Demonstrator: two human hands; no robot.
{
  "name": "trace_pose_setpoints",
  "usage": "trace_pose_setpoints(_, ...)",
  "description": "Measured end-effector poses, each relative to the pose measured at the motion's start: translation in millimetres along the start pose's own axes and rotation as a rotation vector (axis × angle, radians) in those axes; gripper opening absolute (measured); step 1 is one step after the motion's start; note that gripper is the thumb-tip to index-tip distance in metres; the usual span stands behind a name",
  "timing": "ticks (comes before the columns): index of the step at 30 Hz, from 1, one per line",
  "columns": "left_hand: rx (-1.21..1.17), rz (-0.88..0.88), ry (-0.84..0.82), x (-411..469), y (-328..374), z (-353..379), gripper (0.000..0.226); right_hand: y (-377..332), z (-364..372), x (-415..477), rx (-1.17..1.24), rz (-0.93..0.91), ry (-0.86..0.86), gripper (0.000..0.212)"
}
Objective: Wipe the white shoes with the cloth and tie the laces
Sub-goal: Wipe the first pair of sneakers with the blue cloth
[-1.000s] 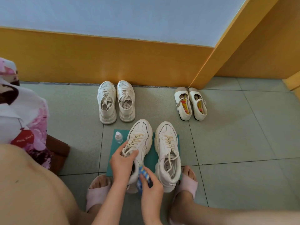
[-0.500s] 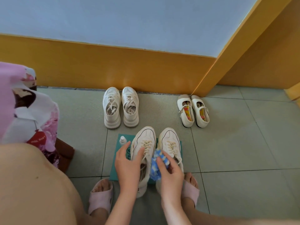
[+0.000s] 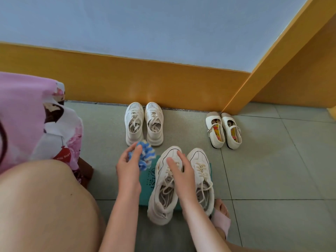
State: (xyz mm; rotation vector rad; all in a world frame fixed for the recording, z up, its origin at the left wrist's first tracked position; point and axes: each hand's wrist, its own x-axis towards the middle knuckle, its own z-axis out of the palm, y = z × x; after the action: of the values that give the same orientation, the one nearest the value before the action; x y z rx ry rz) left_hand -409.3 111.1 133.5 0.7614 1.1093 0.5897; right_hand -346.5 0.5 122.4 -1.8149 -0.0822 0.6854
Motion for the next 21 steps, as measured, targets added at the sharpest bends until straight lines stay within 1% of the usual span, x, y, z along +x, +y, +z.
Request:
trace_pose_setpoints(2, 0.008, 0.055, 0.060, 2, 0, -3, 0.017, 13, 7, 5, -0.446, 0.044, -0.036, 0.091)
trace_pose_setpoints(3, 0.016, 0.067, 0.084, 3, -3, -5, 0.015, 18, 14, 7, -0.589, 0.077, -0.062, 0.104)
trace_pose_setpoints(4, 0.030, 0.072, 0.102, 3, -8, -8, 0.014, 23, 20, 7, -0.667, 0.117, -0.078, 0.111)
trace_pose_setpoints(5, 0.052, 0.073, 0.113, 3, -13, -11, 0.014, 27, 25, 8, -0.711, 0.140, -0.070, 0.113)
trace_pose_setpoints(6, 0.073, 0.070, 0.121, 2, -18, -13, 0.014, 31, 27, 10, -0.753, 0.135, -0.042, 0.110)
trace_pose_setpoints(8, 0.100, 0.067, 0.109, 2, -25, -14, 0.016, 36, 26, 14, -0.834, 0.094, 0.007, 0.097)
trace_pose_setpoints(11, 0.140, 0.077, 0.044, 3, -27, -8, 0.019, 43, 13, 16, -0.844, 0.037, 0.003, 0.084)
trace_pose_setpoints(14, 0.182, 0.102, -0.025, 10, -30, 1, 0.020, 49, -4, 17, -0.753, -0.012, -0.038, 0.082)
trace_pose_setpoints(16, 0.212, 0.111, -0.056, 16, -33, 6, 0.020, 50, -15, 19, -0.675, -0.013, -0.059, 0.081)
trace_pose_setpoints(21, 0.281, 0.106, -0.027, 24, -43, 10, 0.020, 50, -30, 22, -0.563, 0.018, -0.135, 0.081)
